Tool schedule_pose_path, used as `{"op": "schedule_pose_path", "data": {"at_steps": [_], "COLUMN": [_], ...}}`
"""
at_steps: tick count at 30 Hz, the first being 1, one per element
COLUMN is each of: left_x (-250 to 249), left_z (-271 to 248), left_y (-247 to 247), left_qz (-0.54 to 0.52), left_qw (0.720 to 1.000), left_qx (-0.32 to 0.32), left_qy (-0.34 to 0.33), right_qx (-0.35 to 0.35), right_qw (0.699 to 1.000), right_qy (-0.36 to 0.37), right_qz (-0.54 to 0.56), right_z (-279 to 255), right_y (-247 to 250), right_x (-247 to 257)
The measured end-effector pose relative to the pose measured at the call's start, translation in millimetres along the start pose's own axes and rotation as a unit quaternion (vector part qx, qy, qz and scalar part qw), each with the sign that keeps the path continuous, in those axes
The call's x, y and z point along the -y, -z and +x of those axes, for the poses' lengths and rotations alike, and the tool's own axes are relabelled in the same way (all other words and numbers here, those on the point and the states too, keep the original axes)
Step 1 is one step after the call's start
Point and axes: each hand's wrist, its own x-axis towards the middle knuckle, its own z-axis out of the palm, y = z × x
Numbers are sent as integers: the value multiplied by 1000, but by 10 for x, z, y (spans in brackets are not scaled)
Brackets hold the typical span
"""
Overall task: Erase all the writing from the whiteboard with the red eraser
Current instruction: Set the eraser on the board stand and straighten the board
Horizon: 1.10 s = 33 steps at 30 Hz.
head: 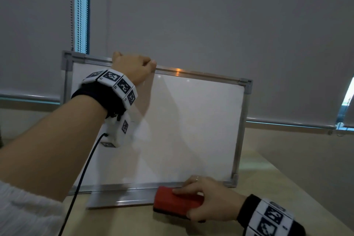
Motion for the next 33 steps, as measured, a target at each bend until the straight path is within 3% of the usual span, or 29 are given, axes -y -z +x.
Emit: {"op": "schedule_pose_path", "data": {"at_steps": [5,10,15,19,23,25,27,28,29,31,33], "left_x": [7,2,-7,-4,19,34,51,63,76,102,110], "left_z": [5,-16,-16,-5,6,4,-2,-6,-14,-44,-96], "left_y": [6,10,-16,-22,1,13,23,29,36,36,19], "left_qz": [1,1,-6,-2,-9,-11,-15,-17,-18,-14,3], "left_qw": [1000,1000,1000,1000,1000,1000,1000,999,999,999,998], "left_qx": [7,2,-3,-2,-2,0,1,4,7,0,-27], "left_qy": [4,-3,-8,-13,-13,-18,-26,-30,-33,-42,-52], "right_qx": [14,14,106,92,89,75,5,-85,-208,-468,-616], "right_qw": [995,972,976,976,946,946,968,969,947,851,776], "right_qy": [49,72,52,47,59,57,64,80,92,87,-8], "right_qz": [-81,-222,-186,-193,-306,-311,-241,-219,-226,-220,-135], "right_z": [445,709,807,795,776,761,736,721,703,640,549], "right_y": [-125,-207,-364,-387,-367,-314,-213,-153,-77,119,323], "right_x": [329,477,440,395,484,493,457,405,337,120,-104]}}
